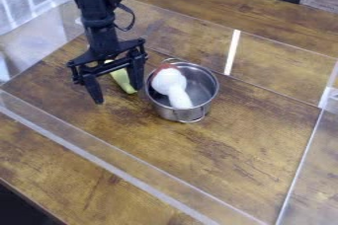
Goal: Move the green spoon to the right
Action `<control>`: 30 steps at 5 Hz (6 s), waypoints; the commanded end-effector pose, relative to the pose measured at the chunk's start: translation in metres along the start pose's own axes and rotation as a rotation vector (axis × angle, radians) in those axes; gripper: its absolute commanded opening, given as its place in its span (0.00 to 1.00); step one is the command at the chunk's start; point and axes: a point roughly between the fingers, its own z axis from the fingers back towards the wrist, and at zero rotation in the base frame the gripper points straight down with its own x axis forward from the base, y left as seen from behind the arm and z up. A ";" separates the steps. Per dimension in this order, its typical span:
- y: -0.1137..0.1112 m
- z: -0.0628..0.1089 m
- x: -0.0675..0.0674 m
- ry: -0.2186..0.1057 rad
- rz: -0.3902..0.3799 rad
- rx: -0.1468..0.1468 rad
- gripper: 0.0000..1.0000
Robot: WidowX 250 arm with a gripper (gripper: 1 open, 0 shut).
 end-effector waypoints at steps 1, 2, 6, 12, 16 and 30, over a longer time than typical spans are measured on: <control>-0.011 0.018 0.010 -0.042 0.053 -0.043 1.00; -0.017 0.020 0.011 -0.045 0.088 -0.043 1.00; -0.026 0.003 0.010 -0.045 0.124 -0.031 1.00; -0.018 0.012 0.052 -0.043 0.178 0.025 0.00; -0.047 0.037 0.033 -0.038 0.155 0.006 0.00; -0.065 0.111 -0.003 -0.341 0.422 -0.121 0.00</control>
